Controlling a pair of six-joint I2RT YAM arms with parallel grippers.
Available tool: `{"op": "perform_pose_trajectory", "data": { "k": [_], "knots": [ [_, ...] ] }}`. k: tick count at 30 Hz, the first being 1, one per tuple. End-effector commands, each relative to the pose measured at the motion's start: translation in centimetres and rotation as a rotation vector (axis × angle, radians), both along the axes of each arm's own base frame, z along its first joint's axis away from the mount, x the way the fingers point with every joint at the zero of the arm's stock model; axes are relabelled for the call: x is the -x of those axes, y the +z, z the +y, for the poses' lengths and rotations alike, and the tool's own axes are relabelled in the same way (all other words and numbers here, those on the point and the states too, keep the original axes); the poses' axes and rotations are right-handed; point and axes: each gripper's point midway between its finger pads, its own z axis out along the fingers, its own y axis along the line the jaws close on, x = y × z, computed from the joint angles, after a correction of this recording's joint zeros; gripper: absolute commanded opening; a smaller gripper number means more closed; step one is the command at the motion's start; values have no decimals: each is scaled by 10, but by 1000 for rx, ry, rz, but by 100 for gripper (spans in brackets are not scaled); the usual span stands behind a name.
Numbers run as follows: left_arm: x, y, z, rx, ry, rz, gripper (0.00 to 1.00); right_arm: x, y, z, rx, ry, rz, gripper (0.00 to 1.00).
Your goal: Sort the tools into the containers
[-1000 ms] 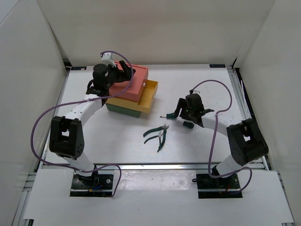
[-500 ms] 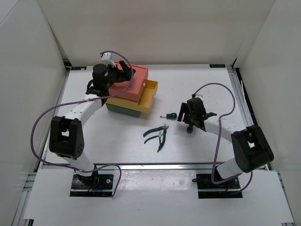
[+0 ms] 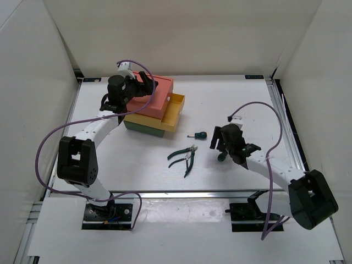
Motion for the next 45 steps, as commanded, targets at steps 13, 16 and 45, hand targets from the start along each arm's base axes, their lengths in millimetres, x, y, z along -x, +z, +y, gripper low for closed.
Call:
{"op": "perform_pose_trajectory", "data": {
  "k": [13,16,45],
  "knots": [
    [29,-77,7,-41,3,280,96,18,-30,-17,58,-138,130,79],
    [31,-75,6,-40,-2,276,96,23,-46,-15,57,-138,185,78],
    [34,-65,6,-28,-5,255,96,-118,145,150,-239,274,-205,0]
  ]
}}
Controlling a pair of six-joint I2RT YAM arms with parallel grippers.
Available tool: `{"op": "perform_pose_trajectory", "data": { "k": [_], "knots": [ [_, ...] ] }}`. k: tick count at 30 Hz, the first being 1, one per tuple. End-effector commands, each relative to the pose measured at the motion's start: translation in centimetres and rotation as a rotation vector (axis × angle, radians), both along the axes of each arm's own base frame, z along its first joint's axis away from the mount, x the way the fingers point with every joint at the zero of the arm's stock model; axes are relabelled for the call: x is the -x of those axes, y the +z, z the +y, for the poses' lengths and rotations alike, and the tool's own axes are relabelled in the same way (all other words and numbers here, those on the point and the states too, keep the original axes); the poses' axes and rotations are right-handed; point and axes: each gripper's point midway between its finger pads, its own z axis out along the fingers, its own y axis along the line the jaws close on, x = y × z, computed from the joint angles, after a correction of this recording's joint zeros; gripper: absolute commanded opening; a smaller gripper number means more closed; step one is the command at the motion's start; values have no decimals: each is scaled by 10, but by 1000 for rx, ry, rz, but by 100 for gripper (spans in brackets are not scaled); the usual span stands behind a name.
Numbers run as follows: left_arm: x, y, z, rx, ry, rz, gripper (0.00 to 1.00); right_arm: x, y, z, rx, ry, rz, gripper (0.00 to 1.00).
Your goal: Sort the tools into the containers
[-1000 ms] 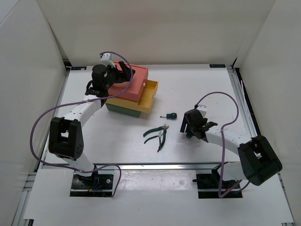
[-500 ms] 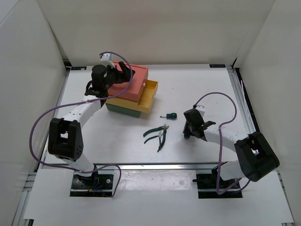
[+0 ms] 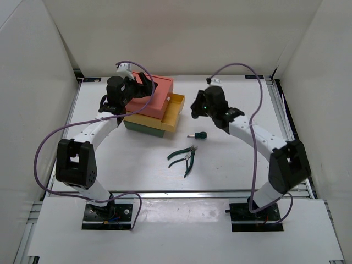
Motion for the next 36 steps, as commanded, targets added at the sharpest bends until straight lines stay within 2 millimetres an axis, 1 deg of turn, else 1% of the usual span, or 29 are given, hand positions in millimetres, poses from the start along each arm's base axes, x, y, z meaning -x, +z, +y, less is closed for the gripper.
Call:
{"op": "perform_pose_trajectory", "data": {
  "k": [1,2,3,4,5,6,7,8,9,10,11,12,13,14,15,17,18,20,21,24,25,26,28,29,30,32,33,34,36],
  "knots": [
    [25,-65,5,-32,-1,242,96,-16,4,46,-20,118,-4,0],
    [25,-64,5,-30,-1,240,96,-25,20,58,-39,137,-31,0],
    [25,-65,4,-29,-7,241,96,-30,20,66,-45,147,-26,0],
    [25,-64,4,-29,-7,237,96,-32,16,75,-55,171,-5,0],
    [25,-64,4,-28,-9,238,96,-41,13,85,-57,181,5,0],
    [24,-66,4,-29,-7,244,96,-44,10,93,-64,191,17,0],
    [24,-64,4,-27,-7,238,96,-46,-3,100,-67,209,44,0],
    [24,-64,4,-27,-10,238,96,-48,-5,104,-71,214,47,0],
    [24,-66,4,-29,-10,242,96,-47,0,112,-96,248,46,0],
    [24,-64,3,-26,-13,237,96,-42,0,120,-101,271,50,6],
    [24,-66,3,-28,-13,240,96,-44,-6,121,-98,272,57,15],
    [24,-63,3,-26,-13,235,96,-43,-6,123,-99,276,56,28],
    [24,-63,2,-28,-15,236,96,-42,-6,124,-102,280,56,34],
    [23,-64,3,-25,-13,239,96,-42,-3,122,-101,278,48,41],
    [24,-67,3,-29,-13,243,96,-41,4,118,-102,271,32,51],
    [24,-66,2,-26,-19,241,96,-42,13,107,-103,240,5,59],
    [24,-67,2,-27,-19,244,96,-41,27,93,-121,223,-28,61],
    [23,-66,2,-25,-16,242,96,-47,42,67,-92,144,-94,63],
    [24,-66,1,-25,-20,245,96,-44,49,48,-83,117,-115,65],
    [25,-65,2,-24,-21,242,96,-42,53,18,-16,101,-153,68],
    [25,-65,2,-24,-21,242,96,-40,32,5,31,101,-110,70],
    [25,-65,2,-26,-20,241,96,-37,19,0,78,135,-93,70],
    [25,-63,2,-28,-21,238,96,-28,-23,-17,147,149,0,71],
    [25,-63,3,-27,-16,237,96,-22,-36,-19,183,191,14,71],
    [25,-66,3,-32,-16,243,96,-18,-54,-23,216,214,39,71],
    [25,-65,2,-30,-20,244,96,-3,-89,-26,270,294,101,70],
    [26,-66,3,-30,-20,247,96,1,-96,-27,281,317,109,70],
    [26,-66,2,-29,-20,246,96,7,-112,-29,297,335,134,69],
    [26,-66,1,-28,-25,246,96,10,-120,-27,302,370,135,68]
  ]
}}
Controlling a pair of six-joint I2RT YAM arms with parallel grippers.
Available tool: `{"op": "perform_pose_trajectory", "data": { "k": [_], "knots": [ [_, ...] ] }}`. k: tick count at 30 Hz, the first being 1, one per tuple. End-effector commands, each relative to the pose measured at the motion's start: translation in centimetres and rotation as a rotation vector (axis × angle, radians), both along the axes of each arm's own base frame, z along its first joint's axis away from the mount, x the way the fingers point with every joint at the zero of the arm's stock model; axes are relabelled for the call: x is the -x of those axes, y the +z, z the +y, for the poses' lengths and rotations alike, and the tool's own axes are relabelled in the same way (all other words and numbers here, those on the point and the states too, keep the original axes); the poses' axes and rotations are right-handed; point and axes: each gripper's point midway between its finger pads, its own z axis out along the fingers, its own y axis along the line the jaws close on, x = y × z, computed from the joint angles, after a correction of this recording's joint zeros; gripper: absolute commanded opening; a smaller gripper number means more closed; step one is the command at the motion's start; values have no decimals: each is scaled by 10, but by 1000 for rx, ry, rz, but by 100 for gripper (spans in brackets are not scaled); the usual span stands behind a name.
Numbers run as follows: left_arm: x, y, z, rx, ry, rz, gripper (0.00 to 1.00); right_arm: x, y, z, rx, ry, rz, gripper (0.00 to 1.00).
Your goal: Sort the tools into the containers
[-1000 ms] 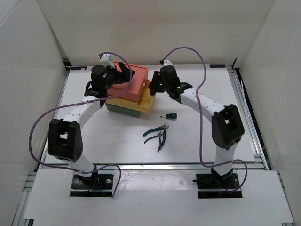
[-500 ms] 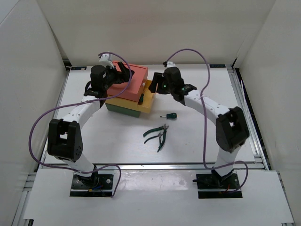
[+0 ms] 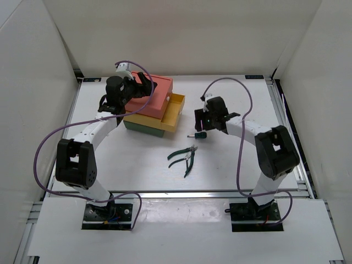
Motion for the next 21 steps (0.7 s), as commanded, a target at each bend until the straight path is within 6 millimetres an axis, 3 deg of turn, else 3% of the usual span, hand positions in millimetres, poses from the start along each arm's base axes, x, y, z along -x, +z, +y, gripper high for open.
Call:
{"op": "perform_pose_trajectory", "data": {
  "k": [1,11,21],
  "knots": [
    [26,-65,1,-32,-21,243,96,10,-14,4,40,128,-7,68],
    [27,-68,0,-36,-23,249,96,19,-43,7,47,174,52,64],
    [26,-68,0,-37,-24,247,96,50,-62,11,-23,166,158,57]
  ]
}}
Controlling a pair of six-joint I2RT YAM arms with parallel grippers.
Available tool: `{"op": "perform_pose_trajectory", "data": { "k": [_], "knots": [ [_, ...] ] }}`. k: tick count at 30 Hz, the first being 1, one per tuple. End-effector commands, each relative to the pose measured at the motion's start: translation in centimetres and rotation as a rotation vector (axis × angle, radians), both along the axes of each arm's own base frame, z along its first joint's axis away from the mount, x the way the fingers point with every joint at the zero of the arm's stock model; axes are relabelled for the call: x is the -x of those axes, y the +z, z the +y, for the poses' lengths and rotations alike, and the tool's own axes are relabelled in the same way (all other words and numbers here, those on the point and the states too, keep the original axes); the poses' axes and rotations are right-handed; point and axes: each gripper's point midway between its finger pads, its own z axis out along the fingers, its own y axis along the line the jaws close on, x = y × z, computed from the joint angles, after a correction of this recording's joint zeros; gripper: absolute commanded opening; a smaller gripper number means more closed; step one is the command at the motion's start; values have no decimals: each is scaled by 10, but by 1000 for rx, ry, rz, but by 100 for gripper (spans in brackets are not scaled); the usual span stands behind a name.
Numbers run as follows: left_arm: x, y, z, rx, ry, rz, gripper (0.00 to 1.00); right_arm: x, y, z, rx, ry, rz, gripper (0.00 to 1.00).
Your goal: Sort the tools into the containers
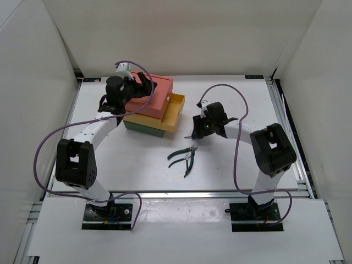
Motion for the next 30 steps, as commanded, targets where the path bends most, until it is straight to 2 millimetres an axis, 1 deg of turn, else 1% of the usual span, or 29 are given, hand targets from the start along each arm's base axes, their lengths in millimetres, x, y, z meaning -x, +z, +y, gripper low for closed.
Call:
{"op": "perform_pose_trajectory", "data": {
  "k": [1,2,3,5,6,9,10,12,15,16,18,19,20,21,22,23,25,27,28,30],
  "knots": [
    [26,-68,0,-35,-24,248,96,26,-20,-3,4,8,91,57],
    [26,-67,1,-36,-23,245,96,28,-18,-3,-6,2,99,56],
    [26,-69,1,-36,-23,251,96,34,-20,-5,-6,3,115,55],
    [27,-68,-1,-37,-26,248,96,40,-22,-5,-7,3,125,54],
    [25,-68,-1,-35,-23,247,96,47,-24,-6,-3,4,131,54],
    [25,-68,0,-34,-24,248,96,54,-24,-7,-2,-4,137,54],
    [25,-67,-1,-33,-27,246,96,61,-27,-7,6,4,147,54],
    [25,-67,-1,-33,-30,246,96,67,-27,-6,2,5,148,54],
    [25,-69,-1,-34,-27,251,96,72,-34,-6,2,-1,167,52],
    [25,-68,-1,-32,-30,248,96,74,-36,-4,3,0,178,49],
    [26,-66,-2,-28,-32,247,96,72,-38,-7,6,-27,187,39],
    [26,-67,-2,-30,-33,249,96,70,-35,-5,-4,-38,181,27],
    [26,-68,-1,-30,-29,249,96,68,-31,-6,-6,-49,169,22],
    [26,-67,-1,-30,-29,249,96,65,-22,-5,-21,-60,152,18],
    [27,-67,-2,-30,-33,249,96,56,-11,0,-44,-66,106,11],
    [27,-66,-1,-31,-30,247,97,49,0,-2,-49,-89,73,7],
    [27,-65,-1,-29,-29,246,96,38,34,4,-104,-114,7,0],
    [27,-66,-1,-30,-26,248,96,28,59,6,-153,-159,-36,0],
    [28,-67,-1,-29,-32,250,96,20,89,12,-206,-161,-98,0],
    [27,-66,-2,-26,-31,248,96,15,114,22,-260,-165,-129,0]
  ]
}}
